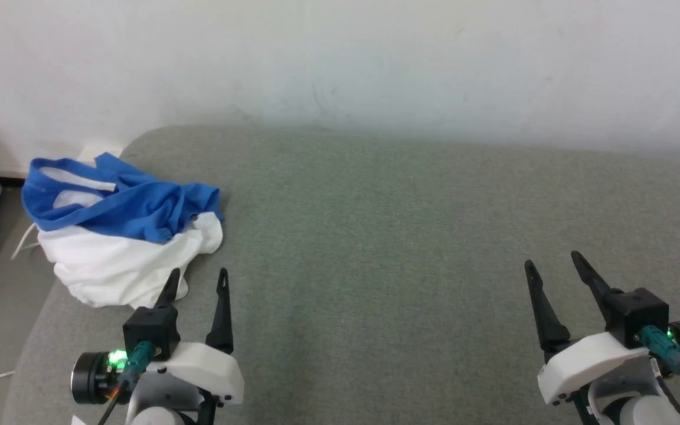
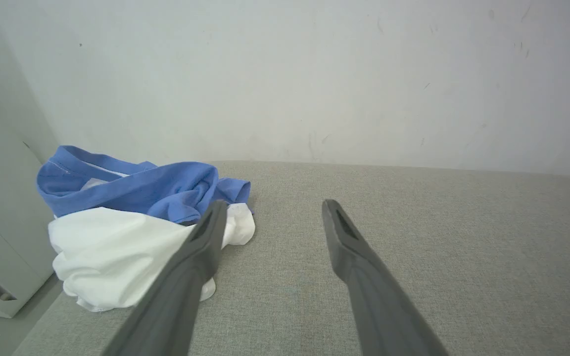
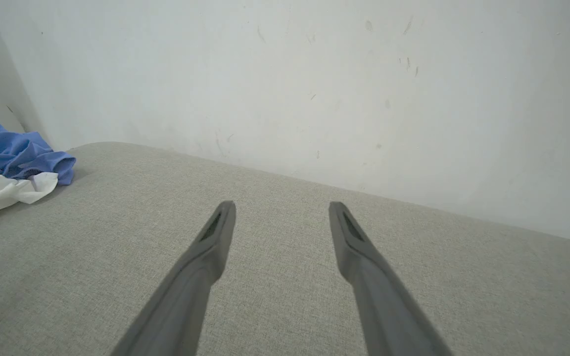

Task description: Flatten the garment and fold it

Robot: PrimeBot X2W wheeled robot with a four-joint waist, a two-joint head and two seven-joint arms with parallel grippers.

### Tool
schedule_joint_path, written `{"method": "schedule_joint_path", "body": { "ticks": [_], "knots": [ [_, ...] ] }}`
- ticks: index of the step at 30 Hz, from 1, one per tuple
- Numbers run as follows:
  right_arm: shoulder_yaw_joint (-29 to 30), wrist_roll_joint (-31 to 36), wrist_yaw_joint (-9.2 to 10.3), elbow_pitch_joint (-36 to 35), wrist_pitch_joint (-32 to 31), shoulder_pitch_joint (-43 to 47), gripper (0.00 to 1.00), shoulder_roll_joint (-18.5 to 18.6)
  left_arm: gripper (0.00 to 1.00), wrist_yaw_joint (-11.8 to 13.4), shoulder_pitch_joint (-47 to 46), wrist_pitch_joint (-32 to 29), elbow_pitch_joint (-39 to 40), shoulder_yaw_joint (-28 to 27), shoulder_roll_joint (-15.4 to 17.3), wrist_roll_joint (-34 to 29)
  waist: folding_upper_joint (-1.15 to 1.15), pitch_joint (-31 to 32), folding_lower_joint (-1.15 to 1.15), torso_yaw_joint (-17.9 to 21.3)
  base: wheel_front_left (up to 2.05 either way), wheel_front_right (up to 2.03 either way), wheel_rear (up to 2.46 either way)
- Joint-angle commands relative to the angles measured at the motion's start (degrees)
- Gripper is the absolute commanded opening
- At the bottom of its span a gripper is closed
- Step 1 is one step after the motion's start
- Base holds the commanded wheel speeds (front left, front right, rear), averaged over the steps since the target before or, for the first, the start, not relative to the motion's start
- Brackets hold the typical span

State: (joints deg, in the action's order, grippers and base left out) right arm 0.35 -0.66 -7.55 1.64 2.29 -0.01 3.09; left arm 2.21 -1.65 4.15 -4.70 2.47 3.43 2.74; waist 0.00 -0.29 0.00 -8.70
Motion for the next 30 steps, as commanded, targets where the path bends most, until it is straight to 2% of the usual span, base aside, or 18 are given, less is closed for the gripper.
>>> {"method": "schedule_joint_path", "body": {
  "ticks": [1,30],
  "knots": [
    [0.0,-0.6,0.02,0.2,0.5,-1.0,1.0,-0.1,1.0,0.6,-1.1,0.7,-0.5,0.2,0.4,0.6,0.0,-0.1,0.0,-1.2,0.0,0.0,0.0],
    [-1.0,-1.4,0.04,1.6,2.7,-2.5,1.0,-0.1,1.0,3.1,-2.5,4.1,-4.4,1.2,1.5,3.2,0.0,0.2,0.0,-9.6,0.0,0.0,0.0]
  ]
}}
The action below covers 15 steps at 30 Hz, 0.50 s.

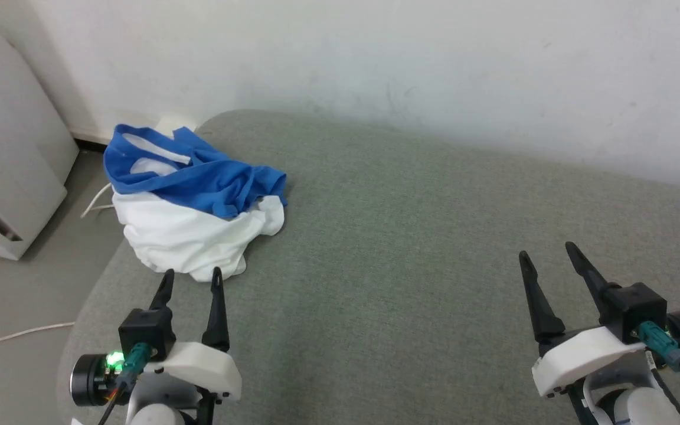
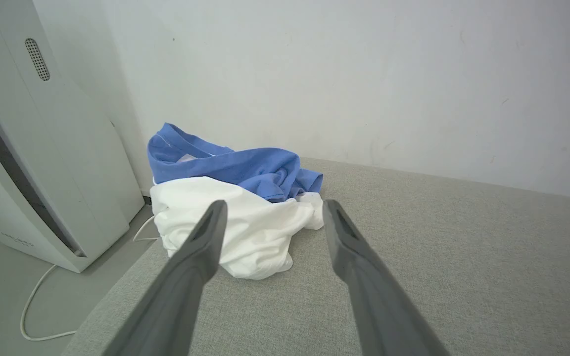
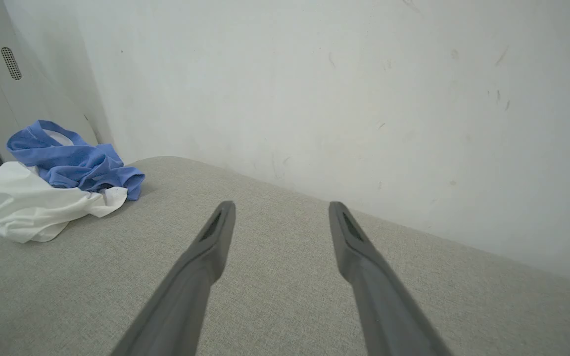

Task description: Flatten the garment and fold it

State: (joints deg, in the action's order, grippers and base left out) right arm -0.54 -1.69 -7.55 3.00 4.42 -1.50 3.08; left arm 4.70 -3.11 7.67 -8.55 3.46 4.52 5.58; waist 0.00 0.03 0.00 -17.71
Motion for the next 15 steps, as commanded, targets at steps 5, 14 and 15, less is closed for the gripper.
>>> {"method": "schedule_joint_path", "body": {
  "ticks": [5,14,15],
  "knots": [
    [-0.1,-0.4,0.04,0.3,1.0,-1.3,1.0,-0.1,1.0,1.0,-1.4,1.2,-1.3,0.6,0.6,0.9,0.0,-0.3,0.0,-2.0,0.0,0.0,0.0],
    [-0.1,-0.5,0.04,0.5,1.5,-1.8,1.0,-0.1,1.0,1.7,-1.9,2.2,-2.5,1.0,0.9,1.8,0.0,-0.5,0.0,-4.5,0.0,0.0,0.0],
    [-0.1,-0.5,0.04,0.5,1.5,-1.9,1.0,-0.1,1.0,1.8,-2.0,2.3,-2.6,1.1,1.0,1.9,0.0,-0.5,0.0,-4.8,0.0,0.0,0.0]
  ]
}}
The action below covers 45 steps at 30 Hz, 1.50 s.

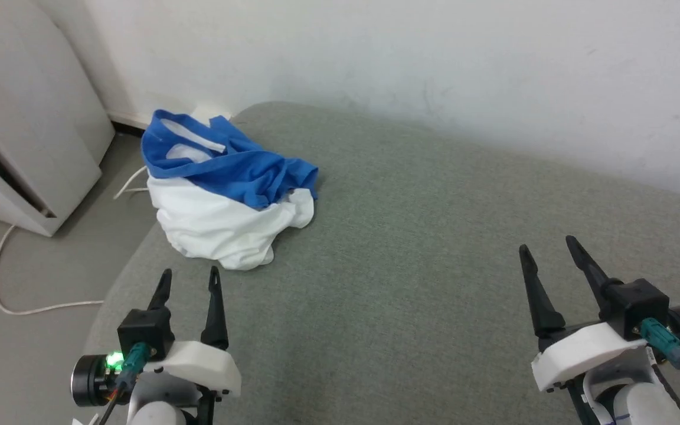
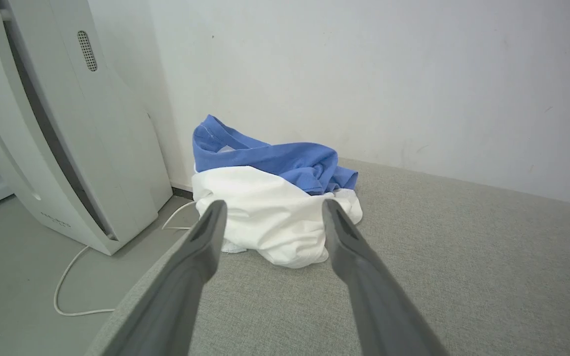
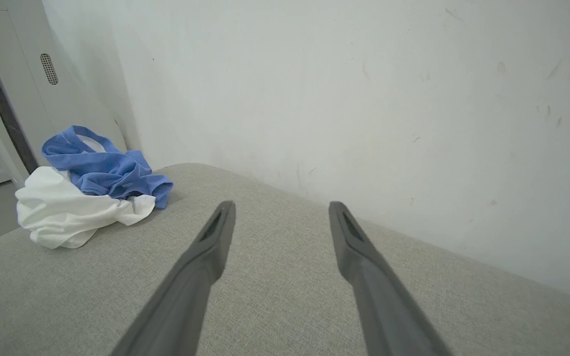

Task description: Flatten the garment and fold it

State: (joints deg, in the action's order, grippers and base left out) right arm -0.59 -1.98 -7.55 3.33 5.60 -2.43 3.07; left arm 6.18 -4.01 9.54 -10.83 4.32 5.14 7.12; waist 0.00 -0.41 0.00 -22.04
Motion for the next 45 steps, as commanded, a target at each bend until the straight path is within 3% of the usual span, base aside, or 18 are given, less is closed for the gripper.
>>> {"method": "schedule_joint_path", "body": {
  "ticks": [1,31,37,45],
  "knots": [
    [-0.1,-0.2,0.04,0.2,0.4,-1.0,1.0,-0.1,1.0,0.5,-1.2,0.5,-0.5,0.2,0.4,0.5,0.0,-0.1,0.0,-0.7,0.0,0.0,0.0],
    [-0.7,-0.7,0.06,0.6,1.8,-3.0,1.0,-0.2,1.0,3.4,-2.8,4.1,-3.4,0.8,1.9,4.9,0.0,-1.4,0.0,-8.2,0.0,0.0,0.0],
    [-2.0,0.1,0.06,-1.1,0.9,-5.5,1.0,-0.2,1.0,0.9,-8.1,3.0,-3.1,0.1,3.1,8.8,0.0,-6.6,0.0,-6.5,0.0,0.0,0.0],
    [-4.5,2.7,0.06,-4.4,-0.4,-12.0,1.0,-0.2,1.0,-3.9,-25.1,-6.5,-7.0,-3.6,8.0,16.9,0.0,-21.0,0.0,1.6,0.0,0.0,0.0]
  ]
}}
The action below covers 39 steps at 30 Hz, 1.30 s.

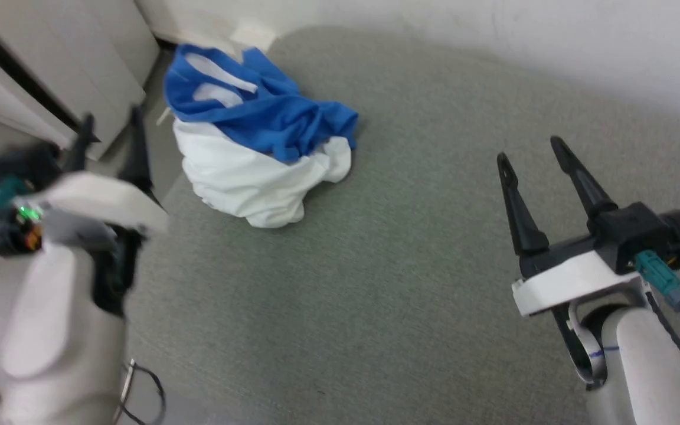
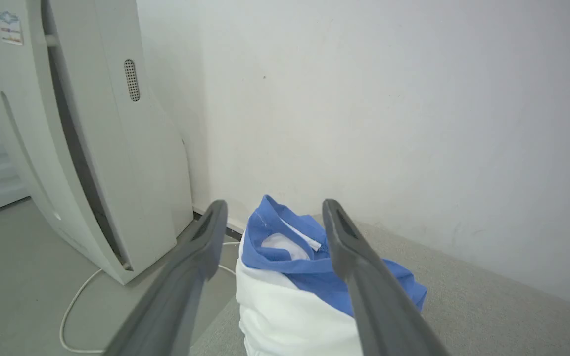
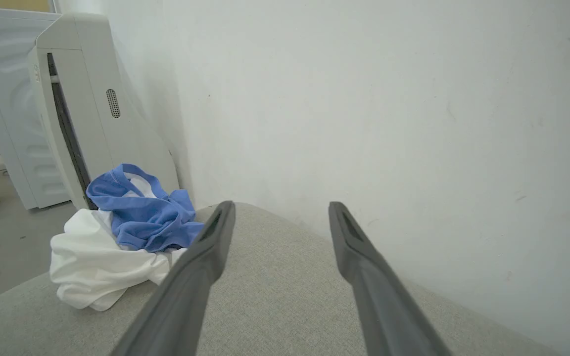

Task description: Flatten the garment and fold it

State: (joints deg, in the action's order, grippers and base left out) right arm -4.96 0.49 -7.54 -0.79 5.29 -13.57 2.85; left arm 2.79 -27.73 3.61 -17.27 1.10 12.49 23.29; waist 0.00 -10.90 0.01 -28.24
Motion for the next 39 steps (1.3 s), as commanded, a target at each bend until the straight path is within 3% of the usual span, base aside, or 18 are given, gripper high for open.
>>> {"method": "schedule_joint_path", "body": {
  "ticks": [1,5,9,15,21,24,25,27,28,32,36,37,39],
  "knots": [
    [-0.3,0.4,0.05,-0.4,0.0,-1.5,1.0,0.0,1.0,-1.3,-3.4,-2.2,-1.5,-0.7,1.7,1.4,0.0,-12.0,-0.01,9.0,0.0,0.0,0.0],
    [-1.6,0.6,0.05,-0.5,0.4,-4.0,1.0,0.0,1.0,-3.3,-9.8,-9.4,-5.0,-2.9,5.2,5.4,0.0,-17.5,-0.01,13.5,0.0,0.0,0.0],
    [-1.9,0.5,0.05,-0.1,1.2,-5.8,1.0,0.0,1.0,-2.8,-13.3,-17.4,-8.7,-5.2,8.5,8.6,0.0,-21.3,-0.01,17.3,0.0,0.0,0.0],
    [-2.2,0.0,0.05,0.6,2.5,-7.4,1.0,0.0,1.0,3.1,-13.3,-31.4,-13.3,-8.9,11.1,13.1,0.0,-24.4,-0.01,21.0,0.0,0.0,0.0],
    [-2.4,-0.6,0.05,1.9,3.5,-7.8,1.0,0.0,1.0,8.4,-8.8,-40.5,-11.7,-10.4,10.4,15.7,0.0,-24.4,-0.01,21.8,0.0,0.0,0.0],
    [-2.6,-1.1,0.05,2.4,3.8,-7.7,1.0,0.0,1.0,9.6,-6.9,-43.6,-10.9,-9.9,10.5,15.8,0.0,-23.5,-0.01,21.6,0.0,0.0,0.0],
    [-2.7,-1.3,0.05,2.7,3.9,-7.7,1.0,0.0,0.79,10.1,-6.1,-44.9,-10.4,-9.8,10.5,16.0,0.0,-22.9,-0.01,21.5,0.0,0.0,0.0],
    [-2.9,-1.6,0.05,3.4,4.2,-7.6,1.0,0.0,0.15,10.2,-4.5,-46.1,-8.7,-9.4,10.6,15.9,0.0,-21.3,-0.01,21.1,0.0,0.0,0.0],
    [-2.9,-1.9,0.05,4.2,4.5,-7.5,1.0,0.0,0.0,9.7,-3.8,-42.8,-6.0,-10.2,10.9,15.5,0.0,-19.2,-0.01,20.7,0.0,0.0,0.0],
    [-2.5,-2.5,0.05,5.9,5.2,-6.2,1.0,0.0,0.0,9.1,-3.4,-30.2,-3.3,-10.8,12.8,10.5,0.0,-13.3,-0.01,19.9,0.0,0.0,0.0],
    [-1.8,-3.8,0.05,7.6,5.8,-3.7,1.0,0.0,0.0,9.4,-4.4,-13.1,-2.3,-11.1,15.0,3.7,0.0,-6.0,-0.01,19.6,0.0,0.0,0.0],
    [-1.8,-3.8,0.05,7.6,5.8,-3.7,1.0,0.0,0.0,9.4,-4.4,-13.1,-2.3,-11.1,15.0,3.7,0.0,-6.0,-0.01,19.6,0.0,0.0,0.0],
    [-1.3,-4.4,0.05,8.2,6.0,-2.0,1.0,0.0,0.0,8.3,-5.4,-7.5,-2.7,-10.5,15.5,2.0,0.0,-2.7,-0.01,19.6,0.0,0.0,0.0]
  ]
}}
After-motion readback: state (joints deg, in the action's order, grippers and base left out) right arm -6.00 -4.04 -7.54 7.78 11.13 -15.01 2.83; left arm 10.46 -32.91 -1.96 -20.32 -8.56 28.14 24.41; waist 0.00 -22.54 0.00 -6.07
